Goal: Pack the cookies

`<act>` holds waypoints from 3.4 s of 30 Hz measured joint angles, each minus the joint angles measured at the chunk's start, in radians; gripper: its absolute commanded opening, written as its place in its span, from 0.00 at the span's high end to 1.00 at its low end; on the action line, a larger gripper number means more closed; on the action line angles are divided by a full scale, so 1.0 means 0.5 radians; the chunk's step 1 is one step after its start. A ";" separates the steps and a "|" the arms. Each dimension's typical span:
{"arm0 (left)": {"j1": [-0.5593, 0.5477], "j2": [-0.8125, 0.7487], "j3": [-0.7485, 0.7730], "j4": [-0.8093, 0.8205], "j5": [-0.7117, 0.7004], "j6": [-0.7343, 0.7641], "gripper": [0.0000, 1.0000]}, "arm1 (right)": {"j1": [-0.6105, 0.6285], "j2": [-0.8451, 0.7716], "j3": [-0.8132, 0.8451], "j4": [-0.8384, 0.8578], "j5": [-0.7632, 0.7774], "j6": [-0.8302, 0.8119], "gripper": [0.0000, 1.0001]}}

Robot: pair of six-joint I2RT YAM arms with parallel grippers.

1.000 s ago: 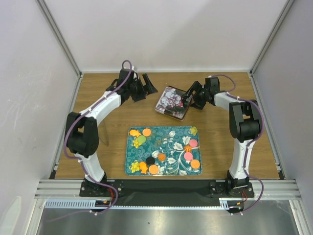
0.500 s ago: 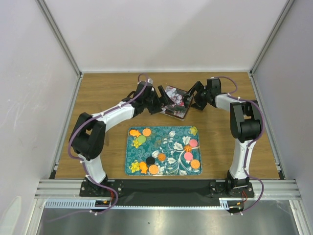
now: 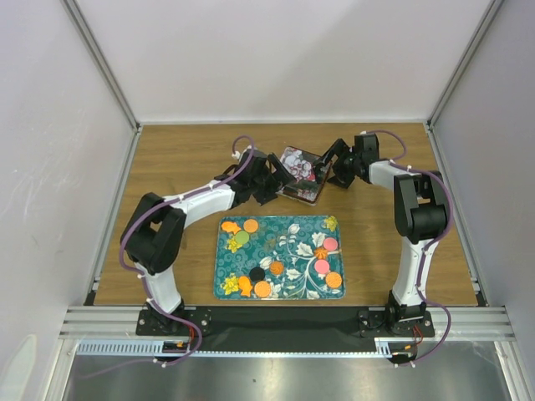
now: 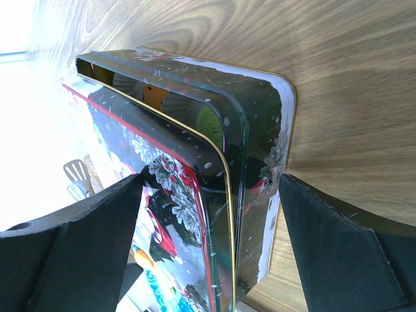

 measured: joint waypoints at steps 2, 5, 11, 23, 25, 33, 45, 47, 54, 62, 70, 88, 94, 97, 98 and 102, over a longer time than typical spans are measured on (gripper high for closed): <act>-0.009 0.015 0.005 0.028 -0.010 -0.044 0.06 | -0.003 -0.003 -0.005 0.000 -0.001 -0.004 0.08; -0.013 0.088 0.042 0.033 -0.017 -0.105 0.07 | -0.008 -0.008 -0.009 -0.001 0.000 -0.016 0.08; -0.014 0.185 0.052 0.042 -0.047 -0.181 0.06 | -0.013 -0.016 -0.018 -0.001 0.000 -0.031 0.07; -0.015 0.334 0.212 0.069 -0.053 -0.233 0.07 | -0.029 -0.079 -0.052 -0.053 0.015 -0.124 0.05; -0.015 0.349 0.227 0.066 -0.053 -0.233 0.07 | -0.031 -0.085 -0.052 -0.060 0.015 -0.140 0.05; -0.015 0.388 0.308 0.012 -0.061 -0.230 0.07 | -0.034 -0.137 -0.052 -0.121 0.015 -0.204 0.03; -0.015 0.452 0.453 -0.049 -0.063 -0.209 0.08 | -0.143 -0.288 -0.023 -0.198 0.067 -0.312 0.02; -0.015 0.461 0.474 -0.073 -0.063 -0.206 0.08 | -0.163 -0.288 -0.005 -0.214 0.096 -0.343 0.02; -0.003 0.479 0.529 -0.130 -0.061 -0.153 0.08 | -0.188 -0.214 0.156 -0.095 0.127 -0.450 0.02; 0.018 0.543 0.655 -0.229 -0.040 -0.062 0.08 | -0.123 0.112 0.507 -0.032 0.099 -0.629 0.02; 0.031 0.599 0.721 -0.265 -0.020 -0.002 0.08 | -0.061 0.214 0.502 0.005 -0.038 -0.732 0.03; 0.087 0.647 0.898 -0.478 0.005 0.185 0.08 | -0.076 0.061 0.037 0.256 -0.216 -0.623 0.10; 0.094 0.667 0.948 -0.536 0.005 0.268 0.09 | -0.076 0.041 -0.055 0.373 -0.234 -0.552 0.16; 0.095 0.678 0.977 -0.571 0.005 0.313 0.09 | -0.076 0.033 -0.094 0.422 -0.236 -0.524 0.18; 0.095 0.681 0.985 -0.579 0.005 0.325 0.08 | -0.076 0.027 -0.108 0.442 -0.237 -0.517 0.19; 0.096 0.684 0.997 -0.607 0.005 0.385 0.08 | -0.074 0.007 -0.155 0.481 -0.249 -0.485 0.28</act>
